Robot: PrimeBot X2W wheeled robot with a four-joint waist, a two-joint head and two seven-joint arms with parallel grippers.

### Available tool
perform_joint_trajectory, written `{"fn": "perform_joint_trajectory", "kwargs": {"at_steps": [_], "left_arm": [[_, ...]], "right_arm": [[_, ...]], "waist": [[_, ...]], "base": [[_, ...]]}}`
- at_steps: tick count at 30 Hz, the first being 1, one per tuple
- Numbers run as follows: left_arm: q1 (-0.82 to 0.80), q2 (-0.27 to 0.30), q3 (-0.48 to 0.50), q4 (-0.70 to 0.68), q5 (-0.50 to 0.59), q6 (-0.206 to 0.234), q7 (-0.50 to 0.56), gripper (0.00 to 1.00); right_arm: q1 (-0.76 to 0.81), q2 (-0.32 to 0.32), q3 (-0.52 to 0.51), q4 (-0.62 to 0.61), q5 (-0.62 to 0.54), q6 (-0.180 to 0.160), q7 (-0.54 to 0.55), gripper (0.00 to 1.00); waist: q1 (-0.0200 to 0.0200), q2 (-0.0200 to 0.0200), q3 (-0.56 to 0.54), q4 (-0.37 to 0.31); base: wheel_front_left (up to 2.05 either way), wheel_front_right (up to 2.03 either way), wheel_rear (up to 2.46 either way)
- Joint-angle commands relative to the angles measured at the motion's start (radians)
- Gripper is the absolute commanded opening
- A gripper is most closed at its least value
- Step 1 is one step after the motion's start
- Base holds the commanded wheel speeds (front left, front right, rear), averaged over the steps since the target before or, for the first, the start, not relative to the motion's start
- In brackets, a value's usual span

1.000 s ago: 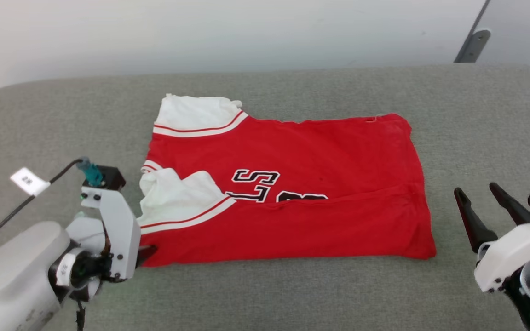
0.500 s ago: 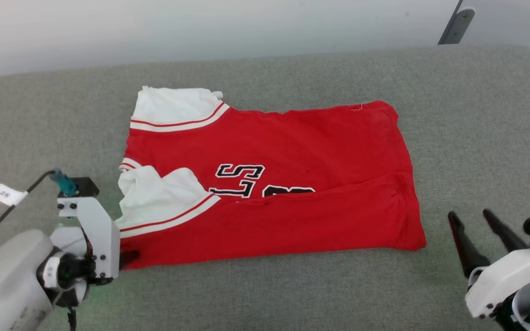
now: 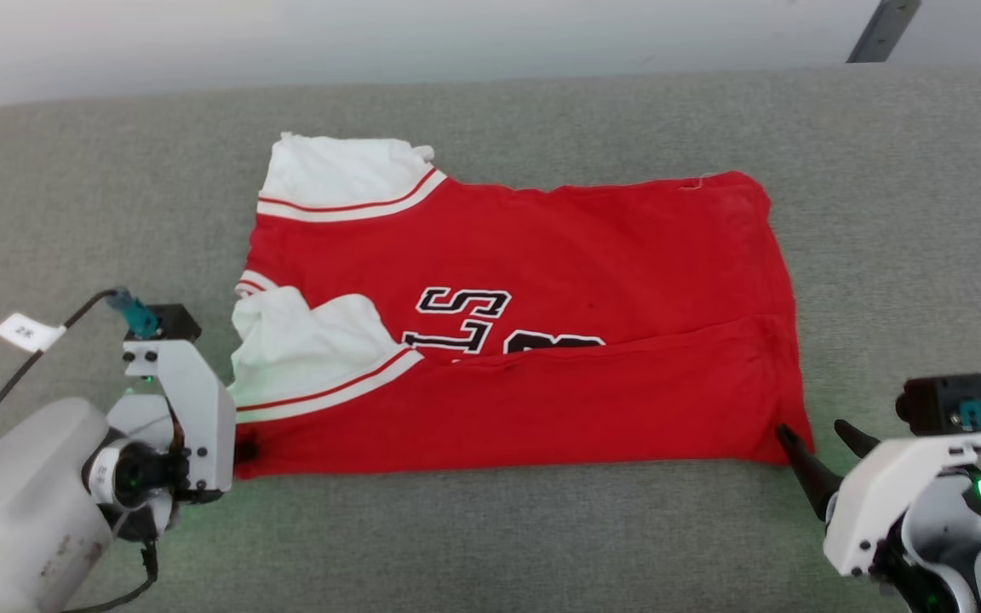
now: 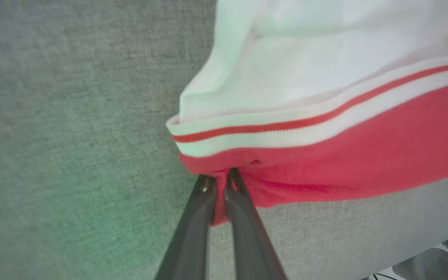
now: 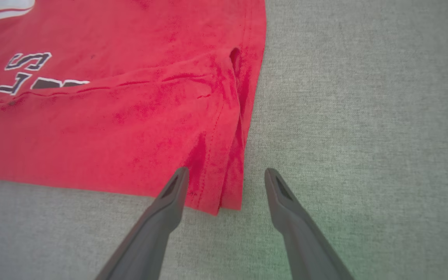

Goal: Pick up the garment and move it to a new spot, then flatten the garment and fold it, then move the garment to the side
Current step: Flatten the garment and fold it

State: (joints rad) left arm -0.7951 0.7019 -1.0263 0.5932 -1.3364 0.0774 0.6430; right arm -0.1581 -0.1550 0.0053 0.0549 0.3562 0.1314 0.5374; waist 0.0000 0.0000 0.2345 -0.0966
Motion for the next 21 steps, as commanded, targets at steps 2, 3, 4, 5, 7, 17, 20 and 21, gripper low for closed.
{"fn": "perform_joint_trajectory", "kwargs": {"at_steps": [2,3,4,5,7,17,20,21], "left_arm": [[0.028,-0.058,-0.026,0.019,0.008,-0.008,-0.006,0.00],[0.024,-0.061,-0.026,0.024,0.010,-0.011,-0.006,0.00],[0.021,-0.063,-0.027,0.028,0.012,-0.014,-0.006,0.00],[0.016,-0.067,-0.028,0.031,0.014,-0.018,-0.008,0.00],[0.007,-0.075,-0.028,0.037,0.017,-0.024,-0.013,0.00],[-0.005,-0.079,-0.030,0.060,0.030,-0.043,-0.024,0.00],[-0.002,-0.070,-0.020,0.056,0.018,-0.048,-0.024,0.00],[-0.004,-0.063,-0.019,0.052,0.019,-0.048,-0.022,0.00]], "right_arm": [[-0.040,-0.001,0.003,0.038,-0.002,-0.002,0.029,1.00],[-0.057,0.001,0.004,0.058,0.001,-0.002,0.040,1.00],[-0.073,0.001,0.001,0.082,-0.006,-0.002,0.052,1.00],[-0.086,0.004,-0.001,0.107,-0.007,-0.002,0.067,1.00],[-0.119,0.008,-0.004,0.157,-0.017,-0.002,0.090,1.00],[-0.187,0.003,0.031,0.313,-0.034,-0.002,0.190,0.00],[-0.201,-0.011,0.029,0.298,-0.033,-0.002,0.195,0.00],[-0.204,-0.018,0.026,0.291,-0.031,-0.002,0.199,0.00]], "waist": [[0.0000,0.0000,0.012,0.016],[0.0000,0.0000,0.015,0.020],[0.0000,0.0000,0.018,0.024],[0.0000,0.0000,0.022,0.028],[0.0000,0.0000,0.028,0.037],[0.0000,0.0000,0.034,0.062],[0.0000,0.0000,0.030,0.065],[0.0000,0.0000,0.028,0.065]], "base": [[0.00,0.00,0.00],[0.00,0.00,0.00],[0.00,0.00,0.00],[0.00,0.00,0.00],[0.00,0.00,0.00],[0.00,0.00,0.00],[0.00,0.00,0.00],[0.00,0.00,0.00]]}}
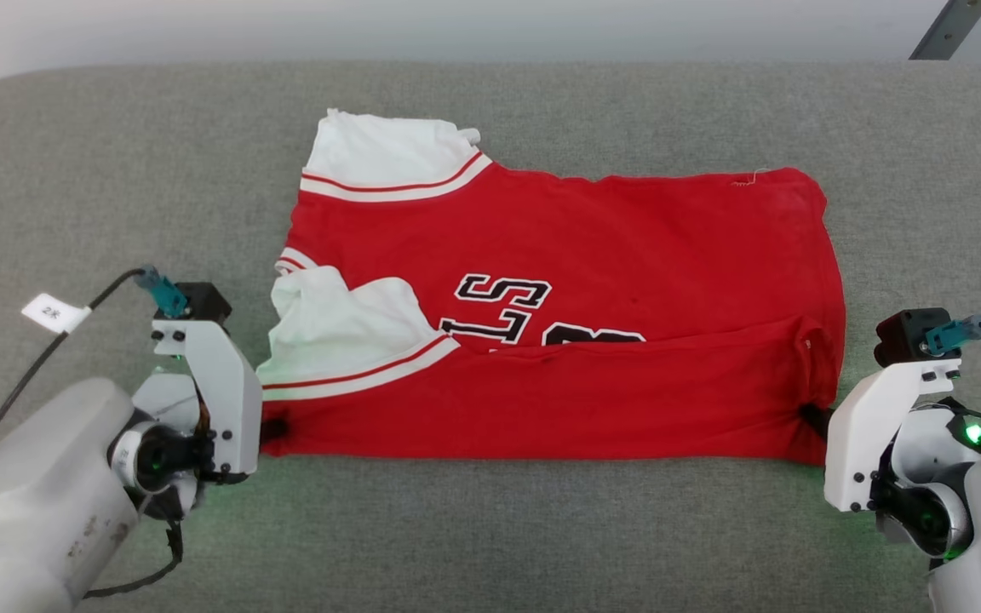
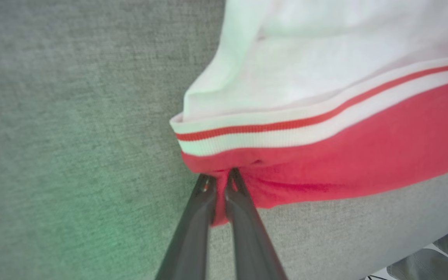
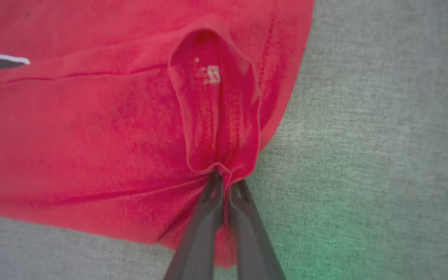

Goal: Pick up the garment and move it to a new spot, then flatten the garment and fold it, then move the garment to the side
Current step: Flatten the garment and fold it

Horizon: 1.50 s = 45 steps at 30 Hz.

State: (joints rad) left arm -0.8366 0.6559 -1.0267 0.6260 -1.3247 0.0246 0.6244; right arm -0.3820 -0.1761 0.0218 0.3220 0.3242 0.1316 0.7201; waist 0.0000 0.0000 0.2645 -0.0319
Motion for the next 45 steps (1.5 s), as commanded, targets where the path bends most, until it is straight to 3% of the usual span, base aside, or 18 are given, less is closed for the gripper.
{"fn": "perform_joint_trajectory", "kwargs": {"at_steps": [1,9,24,32,35,36,37,38,39,40,41,44,45], "left_arm": [[0.037,-0.010,-0.018,0.014,0.008,0.006,-0.001,0.00],[0.045,0.063,-0.024,-0.096,0.022,0.036,0.023,0.00],[0.141,0.248,-0.063,-0.527,0.069,0.226,0.065,0.00],[0.215,0.245,-0.089,-0.589,0.062,0.267,0.040,0.00],[0.227,0.228,-0.090,-0.561,0.062,0.259,0.022,0.26],[0.227,0.221,-0.089,-0.552,0.062,0.256,0.016,0.33],[0.225,0.215,-0.086,-0.542,0.062,0.251,0.008,0.50],[0.220,0.210,-0.083,-0.534,0.067,0.244,-0.001,0.88],[0.214,0.209,-0.081,-0.527,0.069,0.239,-0.005,1.00],[0.207,0.211,-0.081,-0.520,0.074,0.238,-0.006,1.00],[0.201,0.214,-0.080,-0.518,0.077,0.232,-0.004,1.00],[0.173,0.232,-0.073,-0.528,0.090,0.224,0.001,1.00],[0.163,0.239,-0.071,-0.536,0.097,0.221,0.007,1.00]], "right_arm": [[0.017,-0.004,0.008,0.016,0.002,-0.002,0.018,0.00],[0.035,-0.064,0.024,-0.055,0.028,-0.002,0.089,0.00],[0.145,-0.155,0.007,-0.238,0.071,-0.002,0.248,0.00],[0.205,-0.115,-0.007,-0.258,0.055,-0.002,0.237,0.00],[0.208,-0.105,0.007,-0.243,0.066,-0.002,0.221,0.00],[0.205,-0.107,0.012,-0.238,0.064,-0.002,0.214,0.06],[0.202,-0.105,0.018,-0.233,0.067,-0.002,0.212,0.16],[0.198,-0.105,0.022,-0.228,0.072,-0.002,0.207,0.30],[0.193,-0.105,0.024,-0.224,0.074,-0.002,0.203,0.46],[0.189,-0.107,0.026,-0.223,0.075,-0.002,0.198,0.70],[0.187,-0.108,0.029,-0.224,0.079,-0.002,0.194,0.84],[0.180,-0.109,0.028,-0.231,0.087,-0.002,0.187,1.00],[0.178,-0.108,0.026,-0.237,0.090,-0.002,0.186,1.00]], "waist": [[0.0000,0.0000,-0.004,0.001],[0.0000,0.0000,-0.043,0.010],[0.0000,0.0000,-0.102,0.021],[0.0000,0.0000,-0.095,0.012],[0.0000,0.0000,-0.088,0.007],[0.0000,0.0000,-0.086,0.005],[0.0000,0.0000,-0.084,0.003],[0.0000,0.0000,-0.082,0.001],[0.0000,0.0000,-0.081,-0.001],[0.0000,0.0000,-0.080,-0.003],[0.0000,0.0000,-0.080,-0.005],[0.0000,0.0000,-0.079,-0.014],[0.0000,0.0000,-0.080,-0.017]], "base": [[0.00,0.00,0.00],[0.00,0.00,0.00],[0.00,0.00,0.00],[0.00,0.00,0.00],[0.00,0.00,0.00],[0.00,0.00,0.00],[0.00,0.00,0.00],[0.00,0.00,0.00],[0.00,0.00,0.00],[0.00,0.00,0.00],[0.00,0.00,0.00],[0.00,0.00,0.00],[0.00,0.00,0.00]]}}
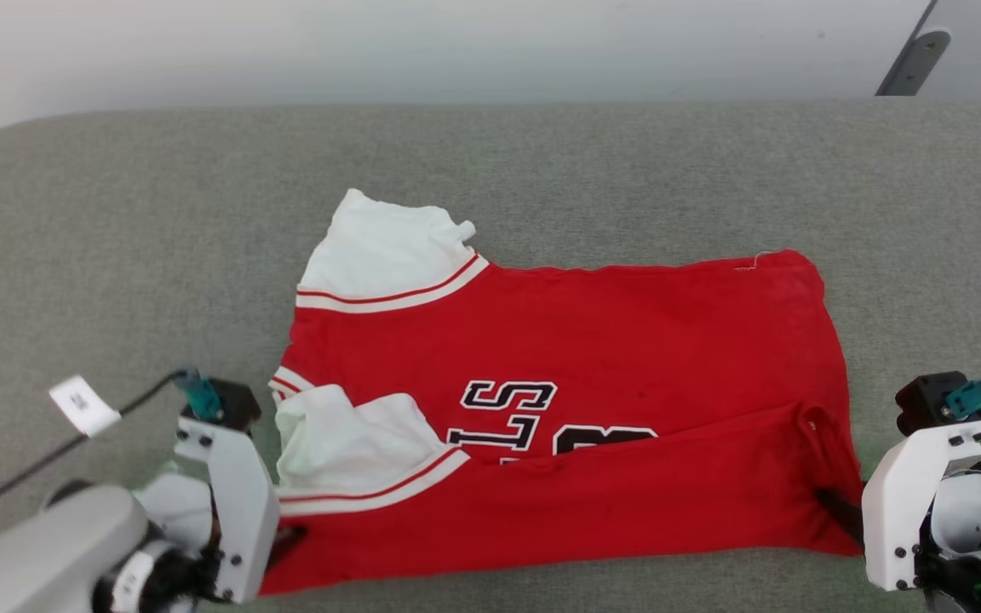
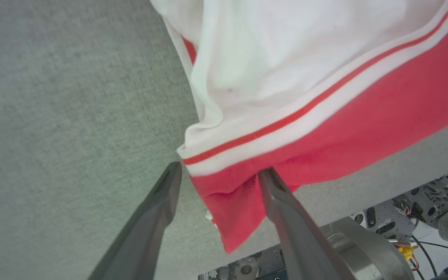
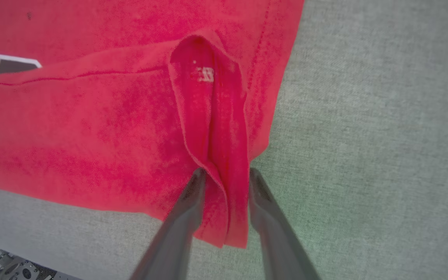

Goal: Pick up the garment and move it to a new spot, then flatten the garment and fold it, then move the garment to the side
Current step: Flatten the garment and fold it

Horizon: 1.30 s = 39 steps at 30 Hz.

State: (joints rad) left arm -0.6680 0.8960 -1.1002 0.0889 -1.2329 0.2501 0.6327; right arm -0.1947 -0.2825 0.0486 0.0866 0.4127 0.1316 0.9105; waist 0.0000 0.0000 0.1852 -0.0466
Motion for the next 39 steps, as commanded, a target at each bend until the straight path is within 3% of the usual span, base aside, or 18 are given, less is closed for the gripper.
{"fn": "perform_joint_trajectory", "kwargs": {"at_steps": [1,10,17,26,33,39], "left_arm": [[-0.016,0.009,0.006,-0.009,0.009,-0.004,0.004,1.00],[-0.182,0.064,0.073,-0.053,0.070,-0.013,0.021,1.00],[-0.324,0.035,0.125,0.046,0.146,-0.074,-0.050,1.00],[-0.452,-0.022,0.159,0.255,0.172,-0.157,-0.097,1.00],[-0.541,-0.046,0.157,0.427,0.174,-0.217,-0.044,1.00],[-0.589,-0.042,0.143,0.532,0.179,-0.253,0.020,1.00]], "right_arm": [[-0.011,-0.002,-0.002,-0.010,0.004,-0.002,-0.008,1.00],[-0.029,0.029,-0.057,-0.109,-0.004,-0.002,-0.119,1.00],[-0.070,0.090,-0.057,-0.164,-0.071,-0.002,-0.415,1.00],[-0.106,0.163,-0.007,-0.121,-0.172,-0.002,-0.779,1.00],[-0.127,0.199,0.014,-0.072,-0.189,-0.002,-0.895,1.00],[-0.137,0.215,0.029,-0.036,-0.184,-0.002,-0.918,1.00]], "waist": [[0.0000,0.0000,0.000,-0.006],[0.0000,0.0000,0.026,-0.058],[0.0000,0.0000,0.087,-0.130],[0.0000,0.0000,0.170,-0.228],[0.0000,0.0000,0.232,-0.282],[0.0000,0.0000,0.275,-0.315]], "base": [[0.00,0.00,0.00],[0.00,0.00,0.00],[0.00,0.00,0.00],[0.00,0.00,0.00],[0.00,0.00,0.00],[0.00,0.00,0.00]]}}
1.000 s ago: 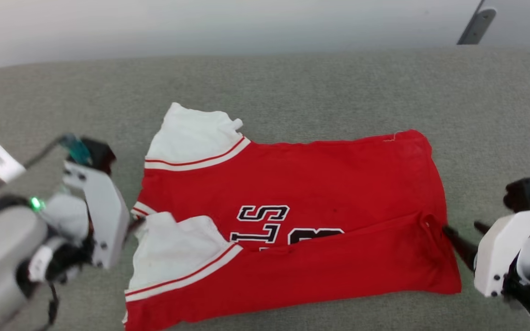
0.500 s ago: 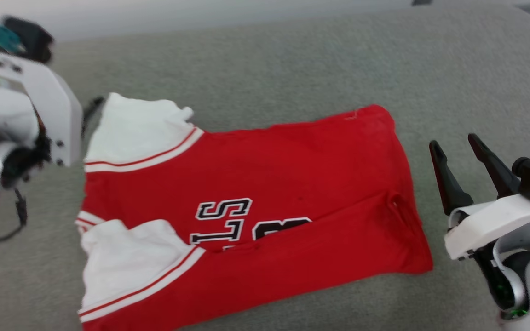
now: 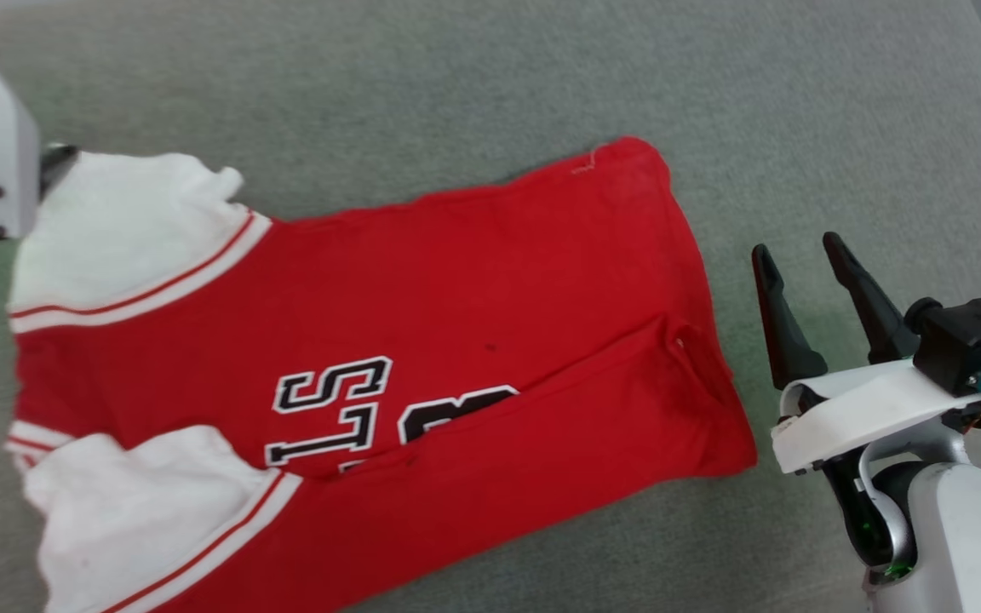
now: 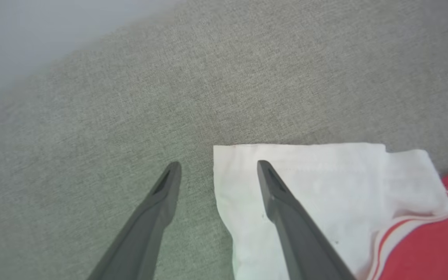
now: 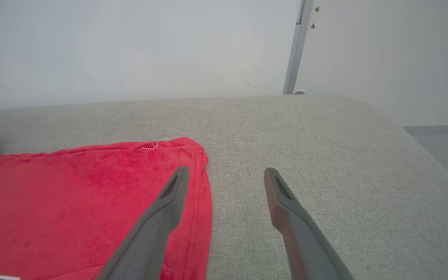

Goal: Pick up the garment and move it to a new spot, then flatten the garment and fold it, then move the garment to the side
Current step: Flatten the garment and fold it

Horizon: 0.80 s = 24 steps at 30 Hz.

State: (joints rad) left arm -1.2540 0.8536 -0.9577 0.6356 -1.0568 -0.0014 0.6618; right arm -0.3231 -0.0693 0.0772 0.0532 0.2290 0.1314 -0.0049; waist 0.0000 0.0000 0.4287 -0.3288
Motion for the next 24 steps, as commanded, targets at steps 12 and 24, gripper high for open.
{"fn": "perform_joint_trajectory", "kwargs": {"at_steps": [12,24], "left_arm": [[0.012,-0.047,-0.006,0.152,-0.083,0.001,0.162,0.16],[0.016,-0.073,-0.003,0.104,-0.126,0.042,0.254,0.00]], "right_arm": [[-0.027,0.017,-0.007,0.001,0.004,-0.002,-0.003,1.00],[-0.114,0.020,0.017,-0.033,0.043,-0.002,0.185,1.00]], "waist": [[0.0000,0.0000,0.075,-0.047],[0.0000,0.0000,0.082,-0.028]], "base": [[0.00,0.00,0.00],[0.00,0.00,0.00]]}}
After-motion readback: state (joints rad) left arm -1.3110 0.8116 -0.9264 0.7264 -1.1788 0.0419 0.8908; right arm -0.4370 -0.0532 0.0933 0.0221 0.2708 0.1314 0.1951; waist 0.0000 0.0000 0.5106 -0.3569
